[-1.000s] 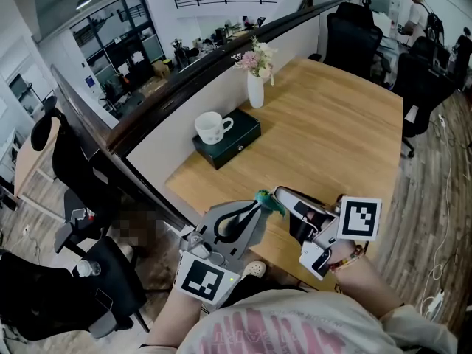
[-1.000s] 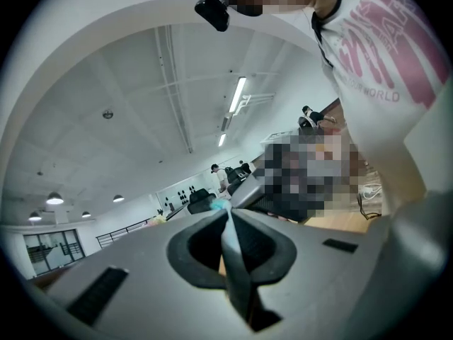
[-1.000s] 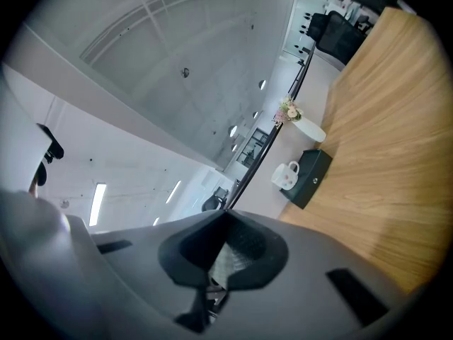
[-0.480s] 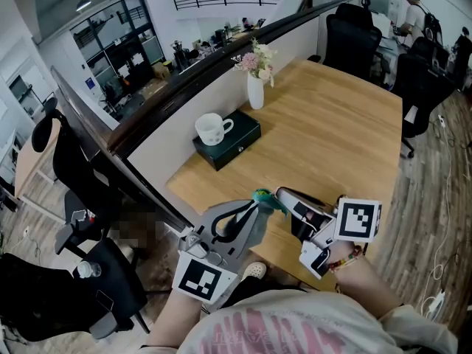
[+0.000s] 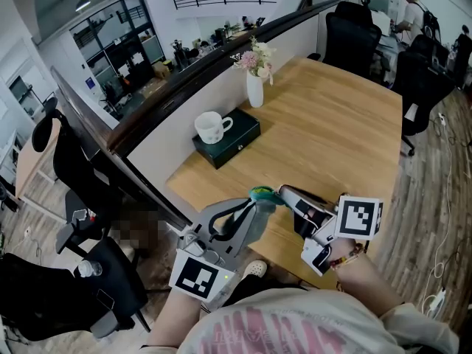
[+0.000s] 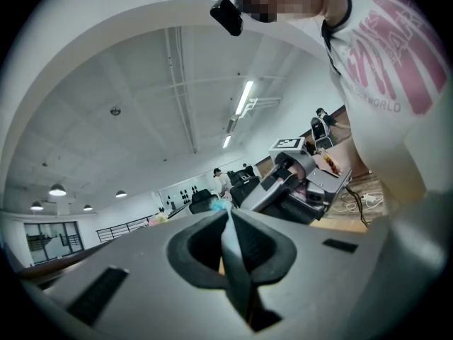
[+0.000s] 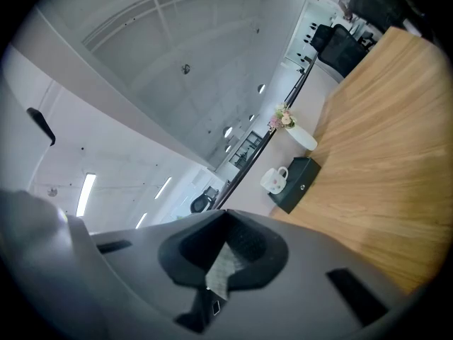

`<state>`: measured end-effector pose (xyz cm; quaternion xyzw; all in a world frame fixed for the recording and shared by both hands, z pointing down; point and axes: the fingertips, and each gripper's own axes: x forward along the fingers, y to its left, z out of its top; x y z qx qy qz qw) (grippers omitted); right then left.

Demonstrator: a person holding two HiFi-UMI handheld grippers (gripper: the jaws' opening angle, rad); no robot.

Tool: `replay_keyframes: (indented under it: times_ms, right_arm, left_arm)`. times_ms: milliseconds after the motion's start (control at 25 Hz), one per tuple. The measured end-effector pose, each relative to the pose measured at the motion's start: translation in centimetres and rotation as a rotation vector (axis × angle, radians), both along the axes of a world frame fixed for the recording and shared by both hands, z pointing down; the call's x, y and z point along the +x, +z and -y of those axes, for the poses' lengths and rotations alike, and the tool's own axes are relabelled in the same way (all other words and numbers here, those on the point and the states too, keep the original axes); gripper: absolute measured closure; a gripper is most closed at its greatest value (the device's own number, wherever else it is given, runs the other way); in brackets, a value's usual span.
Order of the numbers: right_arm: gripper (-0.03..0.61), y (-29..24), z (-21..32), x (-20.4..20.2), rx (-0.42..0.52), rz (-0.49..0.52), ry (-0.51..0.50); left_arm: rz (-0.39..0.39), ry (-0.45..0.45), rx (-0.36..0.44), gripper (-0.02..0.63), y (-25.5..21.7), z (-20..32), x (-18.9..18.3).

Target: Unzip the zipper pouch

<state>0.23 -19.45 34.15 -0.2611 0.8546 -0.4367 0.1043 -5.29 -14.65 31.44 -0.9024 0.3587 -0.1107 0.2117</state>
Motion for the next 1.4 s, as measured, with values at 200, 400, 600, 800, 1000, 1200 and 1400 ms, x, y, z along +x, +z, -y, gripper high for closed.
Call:
replay_keyframes:
  times_ms: [200,400,600,800,1000,1200,1400]
  right_arm:
    - [0.580,0.6,0.4,0.8,0.000,-0.030,0.028]
    - [0.580,0.8,0.6,1.2,0.002,-0.044,0.035]
    - [0.580,1.2,0.7,1.5,-0.014,-0.042,0.052]
    - [0.580,2.1,0.9,2.0,-0.027,-0.054,0.073]
    - [0.580,2.8,1.2,2.8,-0.035,-0.080,0.101]
    - [0.580,3.1,1.6,3.7,-0.032,-0.106,0.129]
    - [0.580,3.0,1.7,3.9,-0.031,-0.109,0.132]
  left_arm:
    - [-0.010,0.000,0.006,0.601,-0.4,0.1,0.0]
    - [-0.006,0.002,0.010,0.601,-0.4,0.1,0.3]
    - [-0.011,-0.001,0.004,0.601,-0.4,0.2,0.2]
    - [-0.012,-0.003,0.006,0.601,-0.2,0.2,0.2]
    - [-0.027,-0.005,0.011,0.601,-0.4,0.3,0.1]
    - [-0.141,-0.023,0.000,0.601,-1.2,0.6,-0.5]
    - [-0.158,-0.026,-0.009,0.601,-1.2,0.8,-0.6]
